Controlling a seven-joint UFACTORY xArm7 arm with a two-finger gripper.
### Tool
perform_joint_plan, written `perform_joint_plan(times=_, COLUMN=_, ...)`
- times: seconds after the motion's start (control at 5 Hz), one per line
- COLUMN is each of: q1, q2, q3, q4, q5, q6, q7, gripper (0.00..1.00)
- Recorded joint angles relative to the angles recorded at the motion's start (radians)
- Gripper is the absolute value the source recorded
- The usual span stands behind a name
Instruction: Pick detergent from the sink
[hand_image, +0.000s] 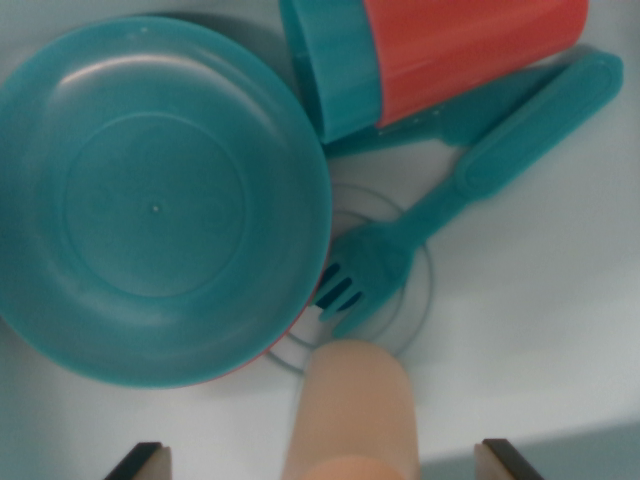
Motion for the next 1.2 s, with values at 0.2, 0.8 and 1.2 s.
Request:
perform_joint_plan(times=0.2, q1=0.0, q2=0.0, q3=0.0, q4=0.0, q5=0.0, q6=0.0, q7=0.0, gripper=0.0)
perform_joint_plan(times=0.8, q1=0.0, q2=0.0, q3=0.0, q4=0.0, q5=0.0, q6=0.0, q7=0.0, gripper=1.0)
perform_joint_plan(times=1.2, q1=0.0, q2=0.0, q3=0.0, q4=0.001, q5=0.0, q6=0.001, q7=0.0, gripper=1.0)
